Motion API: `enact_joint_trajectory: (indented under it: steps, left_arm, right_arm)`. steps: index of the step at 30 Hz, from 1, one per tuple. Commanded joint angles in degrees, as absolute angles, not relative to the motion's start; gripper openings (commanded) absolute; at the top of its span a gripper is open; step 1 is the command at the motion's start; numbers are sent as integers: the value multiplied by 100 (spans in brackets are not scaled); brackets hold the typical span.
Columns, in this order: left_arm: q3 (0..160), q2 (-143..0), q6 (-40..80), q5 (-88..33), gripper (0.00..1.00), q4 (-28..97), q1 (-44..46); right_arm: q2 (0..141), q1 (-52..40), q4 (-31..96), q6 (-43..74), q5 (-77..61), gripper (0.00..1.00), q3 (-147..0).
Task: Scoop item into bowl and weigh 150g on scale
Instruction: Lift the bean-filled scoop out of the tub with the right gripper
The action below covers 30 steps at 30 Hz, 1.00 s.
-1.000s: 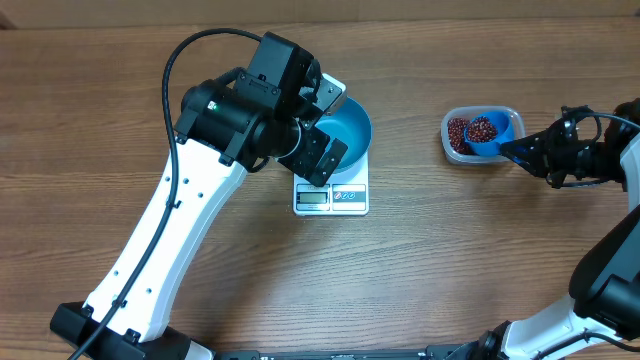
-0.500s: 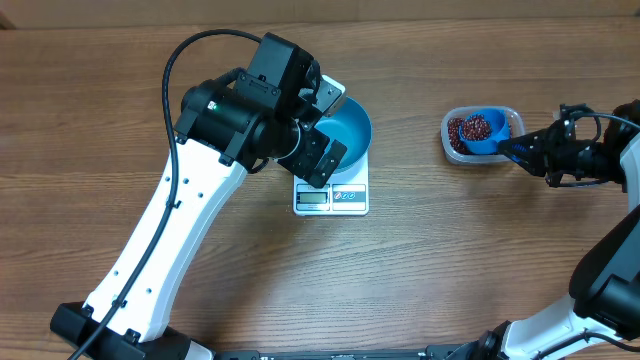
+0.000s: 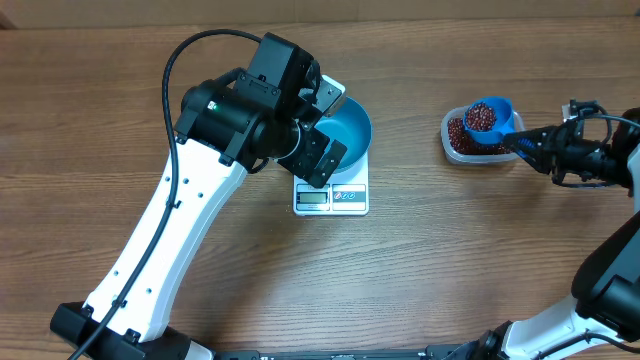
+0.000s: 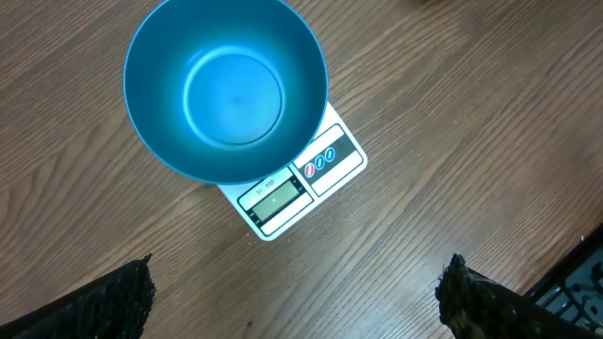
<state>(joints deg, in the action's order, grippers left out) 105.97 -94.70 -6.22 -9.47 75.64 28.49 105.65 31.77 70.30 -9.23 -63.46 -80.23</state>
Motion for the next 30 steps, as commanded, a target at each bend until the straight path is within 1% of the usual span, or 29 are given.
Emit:
enact_joint_trajectory:
  steps: [1, 5, 6, 7, 8, 10, 11, 13, 15, 16, 21, 30]
  left_arm:
    - [10545, -9524, -727, -1015, 100, 7581, 2838]
    - [10545, -9524, -729, -1015, 99, 7579, 2847]
    - [10545, -9524, -729, -1015, 98, 7579, 2851]
    - [10545, -9524, -729, -1015, 93, 7579, 2851]
    - [10545, -9524, -729, -1013, 84, 7579, 2851]
    - [10545, -9524, -729, -1013, 59, 7579, 2851]
    - [10545, -9524, -729, -1013, 50, 7579, 2851]
    - [10545, -9524, -729, -1013, 28, 7581, 2851]
    - [10545, -9524, -731, -1013, 10, 7581, 2851]
    - [10545, -9524, -731, -1013, 4, 7581, 2851]
    - [10479, -9524, -917, -1011, 4, 7577, 2853]
    - [9872, -9526, -1076, -1017, 4, 7269, 2936]
  right_arm:
    - [10591, 3208, 7043, -1326, -6978, 4, -7983]
    - [10591, 3208, 7107, -1603, -7273, 4, -7983]
    - [10591, 3208, 7124, -1684, -7345, 4, -7983]
    - [10591, 3208, 7148, -1774, -7428, 4, -7983]
    - [10591, 3208, 7166, -1852, -7500, 4, -7983]
    - [10591, 3208, 7172, -1946, -7625, 4, -7983]
    - [10591, 3208, 7172, -1984, -7686, 4, -7983]
    - [10591, 3208, 7166, -1986, -7728, 4, -7983]
    - [10589, 3208, 7168, -2005, -7728, 4, -7983]
    - [10591, 3208, 7168, -2005, -7725, 4, -7983]
    - [10589, 3208, 7177, -2130, -7728, 4, -7983]
    - [10589, 3208, 7168, -2132, -7730, 4, -7983]
